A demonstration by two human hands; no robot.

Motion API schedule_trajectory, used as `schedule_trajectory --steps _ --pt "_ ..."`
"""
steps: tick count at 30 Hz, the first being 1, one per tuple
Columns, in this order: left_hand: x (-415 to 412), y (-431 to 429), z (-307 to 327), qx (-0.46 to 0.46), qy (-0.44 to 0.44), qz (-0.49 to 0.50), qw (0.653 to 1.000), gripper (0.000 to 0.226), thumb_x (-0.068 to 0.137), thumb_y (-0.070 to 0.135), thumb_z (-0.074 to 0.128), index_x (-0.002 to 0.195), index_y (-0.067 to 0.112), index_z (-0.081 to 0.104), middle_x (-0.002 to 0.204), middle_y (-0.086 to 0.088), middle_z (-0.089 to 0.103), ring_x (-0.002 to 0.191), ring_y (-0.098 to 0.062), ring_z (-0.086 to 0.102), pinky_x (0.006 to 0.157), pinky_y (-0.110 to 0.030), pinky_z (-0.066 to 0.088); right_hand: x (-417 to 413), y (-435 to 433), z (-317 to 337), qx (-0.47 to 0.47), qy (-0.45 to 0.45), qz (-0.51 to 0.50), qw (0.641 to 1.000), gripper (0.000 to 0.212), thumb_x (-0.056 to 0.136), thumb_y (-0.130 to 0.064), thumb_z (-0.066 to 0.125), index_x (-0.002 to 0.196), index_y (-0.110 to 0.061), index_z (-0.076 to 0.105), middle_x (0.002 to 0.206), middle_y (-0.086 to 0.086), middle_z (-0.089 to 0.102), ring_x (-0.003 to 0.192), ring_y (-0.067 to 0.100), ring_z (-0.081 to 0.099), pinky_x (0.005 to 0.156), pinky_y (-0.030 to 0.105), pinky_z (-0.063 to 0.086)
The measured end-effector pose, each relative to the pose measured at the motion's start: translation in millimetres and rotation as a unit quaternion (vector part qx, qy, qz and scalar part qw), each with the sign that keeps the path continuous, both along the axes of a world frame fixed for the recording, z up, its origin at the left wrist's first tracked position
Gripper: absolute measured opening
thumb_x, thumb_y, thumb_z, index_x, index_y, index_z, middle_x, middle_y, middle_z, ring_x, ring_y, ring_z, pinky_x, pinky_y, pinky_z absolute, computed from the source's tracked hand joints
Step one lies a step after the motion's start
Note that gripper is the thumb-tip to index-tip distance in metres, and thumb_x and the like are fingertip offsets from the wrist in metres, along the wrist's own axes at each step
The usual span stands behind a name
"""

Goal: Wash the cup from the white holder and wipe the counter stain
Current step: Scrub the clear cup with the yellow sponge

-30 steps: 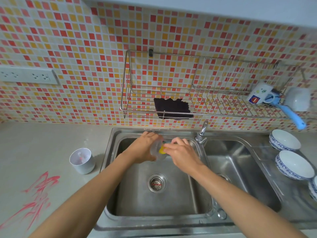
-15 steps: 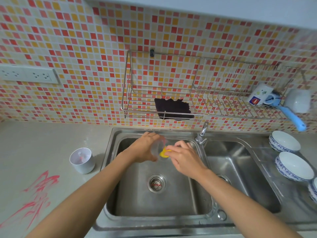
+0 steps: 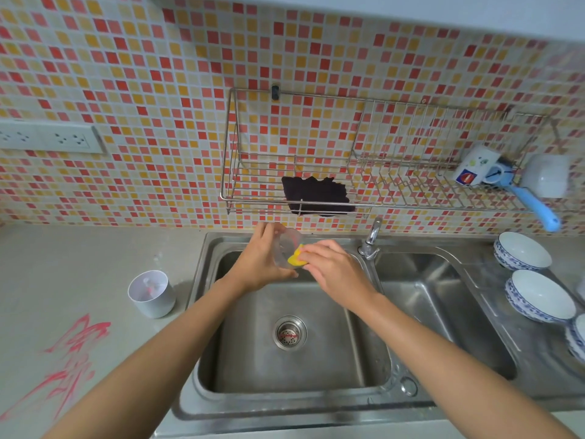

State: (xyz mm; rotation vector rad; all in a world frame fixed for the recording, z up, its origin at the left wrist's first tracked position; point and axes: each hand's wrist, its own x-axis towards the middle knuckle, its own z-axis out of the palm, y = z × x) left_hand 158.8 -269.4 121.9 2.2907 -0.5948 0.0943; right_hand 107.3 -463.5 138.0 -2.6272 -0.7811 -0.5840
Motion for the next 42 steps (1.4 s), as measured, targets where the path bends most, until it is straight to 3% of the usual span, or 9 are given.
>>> schedule_trajectory --steps 6,10,14,20,26,30,34,38,42 --pt "5.3 8.3 5.6 0.114 -0.054 -0.023 0.992 0.085 0.060 0.052 0.081 0.131 0.024 0.044 0.126 0.008 0.048 0.115 -0.012 0.042 0.103 -0.035 0.040 -0.1 8.6 8.6 0.109 0.207 -0.020 0.972 0.024 0.088 -0.011 0.065 0.108 -0.020 0.074 0.111 -0.009 0.070 0.105 0.008 0.055 0.093 0.013 0.036" --pt "3.3 5.5 13.0 0.157 -0.055 -0.069 0.984 0.078 0.068 0.048 0.079 0.135 0.025 0.044 0.132 0.007 0.050 0.119 -0.013 0.041 0.104 -0.030 0.035 7.4 5.2 9.9 -0.082 0.039 0.026 0.996 0.027 0.075 -0.004 0.076 0.096 -0.020 0.076 0.098 -0.008 0.071 0.093 0.023 0.056 0.078 0.036 0.051" --pt "4.0 5.2 20.5 0.156 -0.063 -0.084 0.982 0.080 0.066 0.040 0.083 0.135 0.022 0.046 0.131 0.006 0.050 0.118 -0.014 0.043 0.102 -0.024 0.033 7.8 3.7 9.3 -0.134 -0.068 0.014 0.989 0.028 0.067 0.000 0.077 0.091 -0.015 0.074 0.096 -0.004 0.069 0.090 0.027 0.056 0.072 0.038 0.051" --pt "2.8 5.2 15.0 0.183 -0.061 -0.087 0.977 0.083 0.066 0.045 0.082 0.137 0.023 0.045 0.133 0.006 0.050 0.119 -0.017 0.042 0.105 -0.032 0.038 -5.9 26.7 -1.7 0.097 0.230 -0.077 0.965 0.022 0.091 -0.012 0.060 0.105 -0.020 0.074 0.093 0.001 0.061 0.086 0.015 0.051 0.080 0.014 0.032" --pt "1.0 3.8 18.2 0.173 -0.049 -0.082 0.980 0.085 0.065 0.039 0.084 0.138 0.026 0.043 0.134 0.007 0.048 0.121 -0.015 0.041 0.106 -0.032 0.038 6.2 4.0 -0.9 -0.141 -0.008 -0.017 0.990 0.028 0.069 -0.002 0.076 0.092 -0.018 0.075 0.096 -0.008 0.070 0.092 0.023 0.055 0.073 0.035 0.049" --pt "3.6 4.9 18.2 0.162 -0.052 -0.080 0.982 0.085 0.066 0.044 0.082 0.139 0.024 0.044 0.135 0.006 0.049 0.122 -0.015 0.042 0.107 -0.032 0.036 -8.1 16.4 -1.4 0.014 0.060 -0.037 0.997 0.026 0.079 0.001 0.068 0.097 -0.017 0.076 0.098 -0.004 0.072 0.087 0.021 0.055 0.080 0.032 0.050" --pt "2.7 7.7 11.6 0.186 -0.034 -0.085 0.978 0.087 0.066 0.042 0.084 0.141 0.026 0.042 0.140 0.007 0.046 0.126 -0.014 0.037 0.108 -0.029 0.035 -15.0 21.8 -2.9 0.171 0.268 -0.109 0.942 0.020 0.089 -0.011 0.063 0.104 -0.018 0.075 0.078 -0.014 0.062 0.069 0.000 0.051 0.066 0.000 0.037" --pt "-1.4 5.6 8.2 0.186 -0.021 -0.093 0.978 0.089 0.066 0.036 0.084 0.143 0.024 0.041 0.142 0.007 0.044 0.130 -0.014 0.034 0.109 -0.025 0.029 -10.3 11.9 -6.2 0.029 0.167 -0.043 0.985 0.022 0.086 -0.005 0.066 0.102 -0.017 0.075 0.105 -0.002 0.072 0.092 0.017 0.055 0.086 0.013 0.040" --pt "2.7 5.4 7.5 0.171 -0.015 -0.092 0.981 0.091 0.064 0.038 0.085 0.142 0.026 0.041 0.141 0.007 0.045 0.129 -0.016 0.037 0.111 -0.028 0.031 -4.3 -2.5 -12.3 -0.063 0.033 -0.030 0.997 0.031 0.075 0.002 0.074 0.099 -0.018 0.074 0.108 -0.006 0.070 0.093 0.025 0.059 0.080 0.036 0.053"
